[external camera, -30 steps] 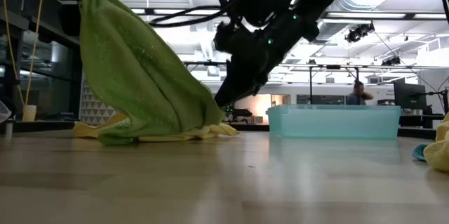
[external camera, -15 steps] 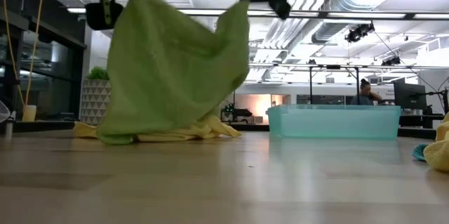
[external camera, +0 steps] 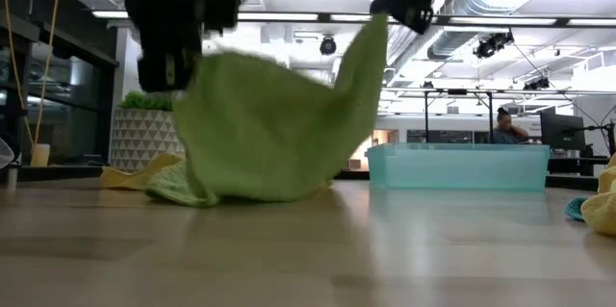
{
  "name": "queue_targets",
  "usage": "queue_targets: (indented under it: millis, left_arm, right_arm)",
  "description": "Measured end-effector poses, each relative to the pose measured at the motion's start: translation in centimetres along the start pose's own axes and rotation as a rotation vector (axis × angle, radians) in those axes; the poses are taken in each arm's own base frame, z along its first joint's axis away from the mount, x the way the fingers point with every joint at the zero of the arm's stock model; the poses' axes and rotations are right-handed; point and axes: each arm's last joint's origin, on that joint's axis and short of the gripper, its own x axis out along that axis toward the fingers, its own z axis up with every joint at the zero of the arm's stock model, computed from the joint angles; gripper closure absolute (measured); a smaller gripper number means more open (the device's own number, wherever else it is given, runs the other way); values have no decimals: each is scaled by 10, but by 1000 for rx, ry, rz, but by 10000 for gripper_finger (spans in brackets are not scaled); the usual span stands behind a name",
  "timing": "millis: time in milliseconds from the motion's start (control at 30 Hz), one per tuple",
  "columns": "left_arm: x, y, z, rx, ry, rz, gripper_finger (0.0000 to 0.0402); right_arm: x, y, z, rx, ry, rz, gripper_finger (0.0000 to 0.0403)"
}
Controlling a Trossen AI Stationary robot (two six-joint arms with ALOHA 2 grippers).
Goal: Fold microfiber towels
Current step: Fold the light green towel
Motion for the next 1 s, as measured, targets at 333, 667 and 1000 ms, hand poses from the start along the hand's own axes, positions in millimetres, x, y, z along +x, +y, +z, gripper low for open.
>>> queue_targets:
  millis: [333,667,1000]
  left_arm:
    - [28,49,10,-88,-57,420,402]
    - [29,101,30,-62,-71,679,402]
    - [-21,137,67,-79,-191,801,402]
  right_arm:
    - [58,-9,-16,69,131,-154,403]
    - [61,-12,-13,116,60,-251,403]
    - [59,-27,-7,131,-18,-412,403]
